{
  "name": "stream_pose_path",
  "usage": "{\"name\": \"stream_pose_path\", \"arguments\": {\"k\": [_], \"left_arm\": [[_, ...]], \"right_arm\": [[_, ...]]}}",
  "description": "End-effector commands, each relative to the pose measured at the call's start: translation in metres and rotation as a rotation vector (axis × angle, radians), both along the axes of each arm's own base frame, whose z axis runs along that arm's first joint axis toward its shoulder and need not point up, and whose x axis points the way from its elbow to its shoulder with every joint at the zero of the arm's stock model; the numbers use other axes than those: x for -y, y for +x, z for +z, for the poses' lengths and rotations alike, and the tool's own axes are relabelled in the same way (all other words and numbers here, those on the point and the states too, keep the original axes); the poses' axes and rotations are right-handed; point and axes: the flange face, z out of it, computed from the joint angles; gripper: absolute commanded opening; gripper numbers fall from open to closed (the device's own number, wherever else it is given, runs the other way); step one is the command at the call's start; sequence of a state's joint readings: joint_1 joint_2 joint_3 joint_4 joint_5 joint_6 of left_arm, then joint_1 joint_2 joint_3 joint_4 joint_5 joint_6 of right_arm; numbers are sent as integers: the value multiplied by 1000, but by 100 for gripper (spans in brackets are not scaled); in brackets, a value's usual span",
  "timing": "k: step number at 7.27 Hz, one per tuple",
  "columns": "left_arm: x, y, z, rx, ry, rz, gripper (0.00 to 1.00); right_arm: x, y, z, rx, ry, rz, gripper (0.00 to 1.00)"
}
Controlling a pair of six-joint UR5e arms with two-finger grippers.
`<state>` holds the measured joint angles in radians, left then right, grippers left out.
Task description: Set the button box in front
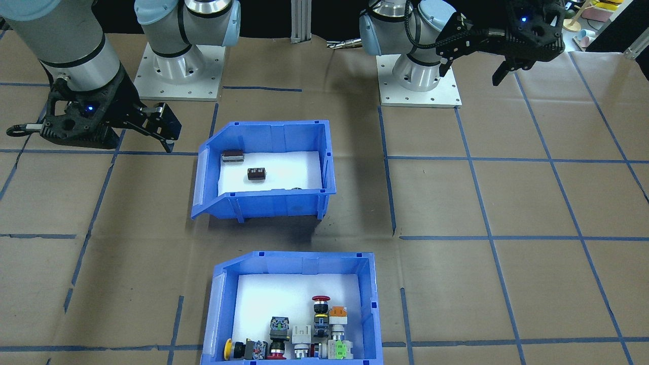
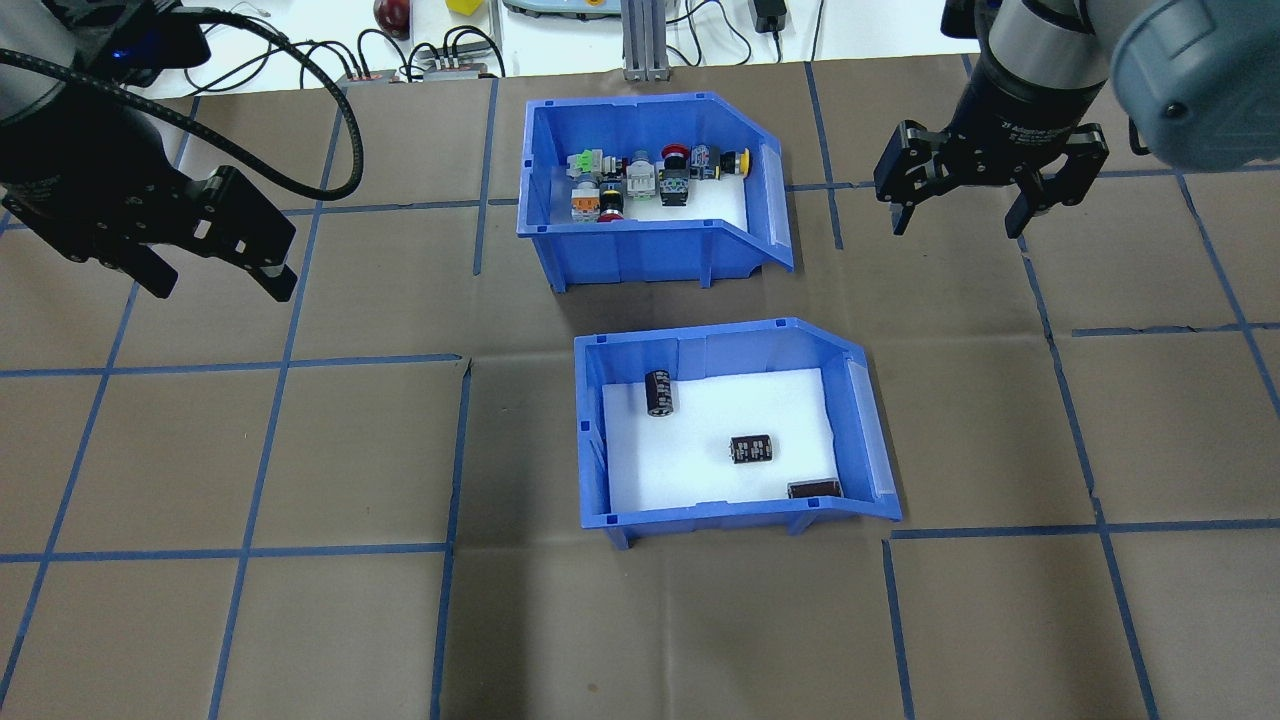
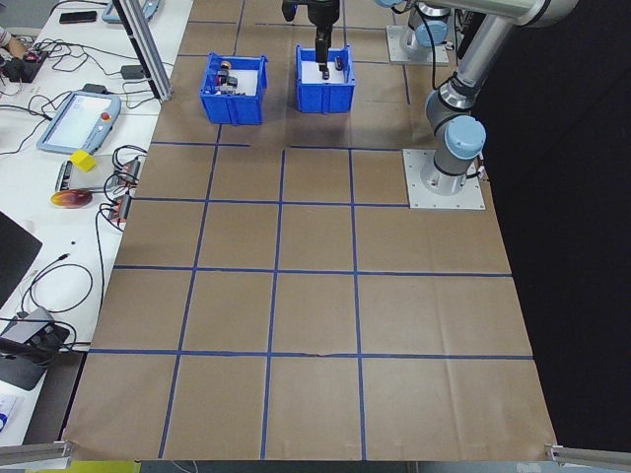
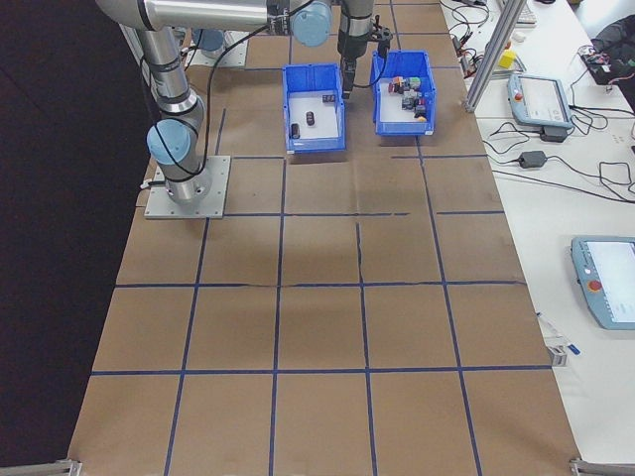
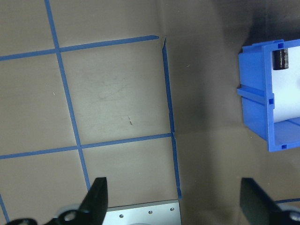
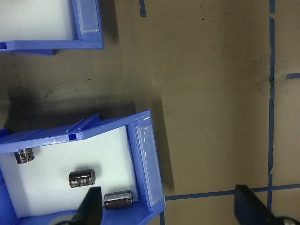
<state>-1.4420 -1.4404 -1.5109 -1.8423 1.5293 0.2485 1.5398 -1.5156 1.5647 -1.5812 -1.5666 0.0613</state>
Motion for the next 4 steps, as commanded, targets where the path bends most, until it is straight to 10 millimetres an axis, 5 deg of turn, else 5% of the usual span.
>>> {"name": "stream_pose_path", "arguments": {"k": [1,4], "left_arm": [[0,-1,-1,0,3,-1,99],[1,-1,-25,-9,48,2,99]], "right_arm": [[0,-1,0,0,0,-3,100],[1,-1,-1,0,1,-3,100]]}}
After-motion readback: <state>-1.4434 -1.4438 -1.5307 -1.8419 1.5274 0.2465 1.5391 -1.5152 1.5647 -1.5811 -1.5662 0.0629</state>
